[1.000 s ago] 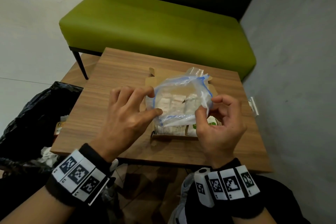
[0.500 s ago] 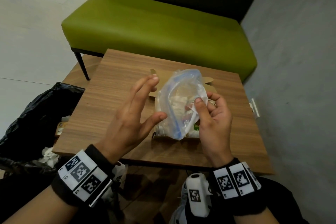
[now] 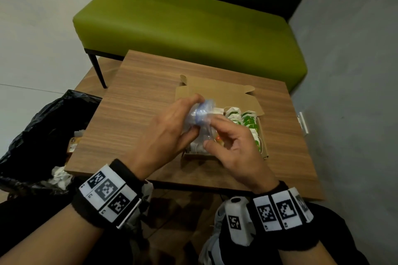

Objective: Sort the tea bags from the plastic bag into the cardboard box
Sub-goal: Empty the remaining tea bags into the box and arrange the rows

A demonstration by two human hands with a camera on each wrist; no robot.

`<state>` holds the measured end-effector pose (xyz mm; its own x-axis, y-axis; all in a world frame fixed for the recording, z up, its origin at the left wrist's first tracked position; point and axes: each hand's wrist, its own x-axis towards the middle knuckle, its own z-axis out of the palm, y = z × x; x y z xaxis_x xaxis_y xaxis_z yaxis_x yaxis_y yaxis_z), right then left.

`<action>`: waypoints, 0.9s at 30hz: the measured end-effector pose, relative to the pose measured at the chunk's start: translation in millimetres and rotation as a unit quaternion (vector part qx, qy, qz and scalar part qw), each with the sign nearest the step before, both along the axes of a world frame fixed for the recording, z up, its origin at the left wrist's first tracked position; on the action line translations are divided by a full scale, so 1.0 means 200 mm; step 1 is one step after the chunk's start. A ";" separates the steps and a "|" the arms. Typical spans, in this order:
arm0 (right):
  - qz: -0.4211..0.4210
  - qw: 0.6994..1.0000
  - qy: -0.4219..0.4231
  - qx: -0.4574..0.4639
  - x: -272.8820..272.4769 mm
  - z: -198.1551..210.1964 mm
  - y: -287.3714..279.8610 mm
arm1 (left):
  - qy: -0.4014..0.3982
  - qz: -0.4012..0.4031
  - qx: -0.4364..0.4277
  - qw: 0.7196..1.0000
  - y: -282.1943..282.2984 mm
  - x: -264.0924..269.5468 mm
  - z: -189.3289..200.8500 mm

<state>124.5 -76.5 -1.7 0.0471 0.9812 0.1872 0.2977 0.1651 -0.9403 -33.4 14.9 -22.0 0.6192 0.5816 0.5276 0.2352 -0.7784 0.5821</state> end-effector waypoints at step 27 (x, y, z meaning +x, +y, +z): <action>-0.117 0.985 0.028 0.123 0.06 -0.03 0.01 | -0.177 -0.020 -0.226 0.958 -0.12 0.08 0.02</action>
